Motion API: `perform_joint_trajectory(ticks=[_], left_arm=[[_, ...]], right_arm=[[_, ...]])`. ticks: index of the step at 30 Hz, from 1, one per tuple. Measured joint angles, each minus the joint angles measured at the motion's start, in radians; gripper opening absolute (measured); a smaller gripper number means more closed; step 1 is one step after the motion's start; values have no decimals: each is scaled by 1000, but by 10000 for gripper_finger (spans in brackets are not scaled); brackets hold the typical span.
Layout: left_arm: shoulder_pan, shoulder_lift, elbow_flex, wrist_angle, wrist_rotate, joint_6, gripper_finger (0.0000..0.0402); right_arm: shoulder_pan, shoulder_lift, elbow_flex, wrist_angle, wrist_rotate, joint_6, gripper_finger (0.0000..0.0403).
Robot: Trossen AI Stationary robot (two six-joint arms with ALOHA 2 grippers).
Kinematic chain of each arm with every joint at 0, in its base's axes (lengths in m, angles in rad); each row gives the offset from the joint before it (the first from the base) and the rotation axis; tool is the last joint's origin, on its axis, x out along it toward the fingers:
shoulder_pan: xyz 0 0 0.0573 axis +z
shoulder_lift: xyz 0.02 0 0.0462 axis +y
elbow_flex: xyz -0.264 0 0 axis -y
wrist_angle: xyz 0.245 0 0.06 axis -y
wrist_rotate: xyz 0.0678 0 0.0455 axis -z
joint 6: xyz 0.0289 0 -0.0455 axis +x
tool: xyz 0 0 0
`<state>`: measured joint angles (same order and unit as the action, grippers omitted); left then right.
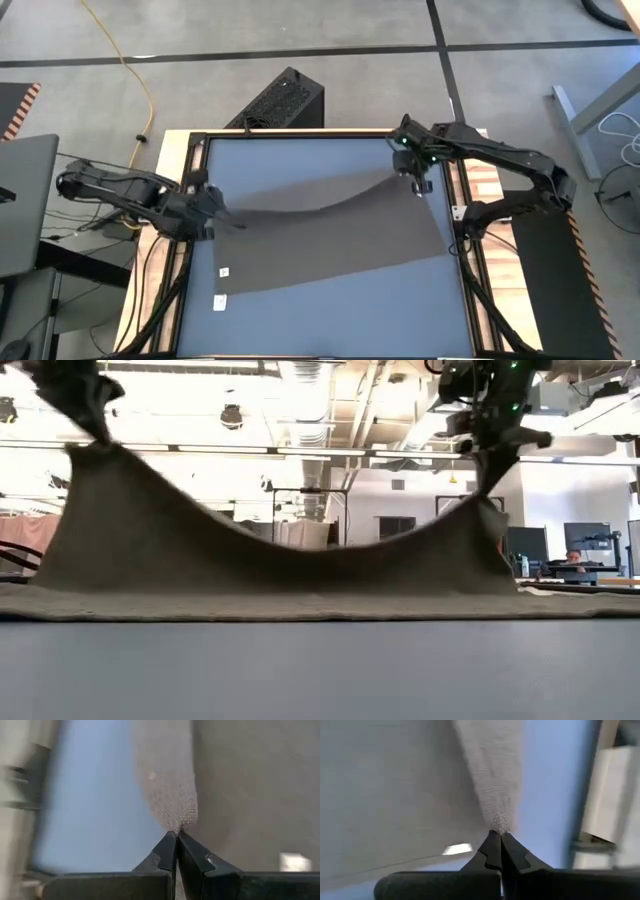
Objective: Roll towel into tight, uniform cylinder
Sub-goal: Roll the gray towel
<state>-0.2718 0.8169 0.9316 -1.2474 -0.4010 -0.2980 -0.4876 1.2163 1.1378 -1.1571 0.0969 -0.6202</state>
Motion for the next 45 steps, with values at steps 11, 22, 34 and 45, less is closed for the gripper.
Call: perform_joint_trajectory(ticks=[11,22,34,45], left_arm=[[-2,1,-277,314,535,-125,0],[-84,4,-467,627,676,-309,0],[-127,3,-477,633,681,-393,0],[-170,3,-477,648,652,-455,0]], right_arm=[[194,-1,-52,-204,-186,247,9],[386,-1,-286,-60,-148,360,9],[463,-7,-277,-151,-148,411,9],[517,0,-271,-179,-182,466,9]])
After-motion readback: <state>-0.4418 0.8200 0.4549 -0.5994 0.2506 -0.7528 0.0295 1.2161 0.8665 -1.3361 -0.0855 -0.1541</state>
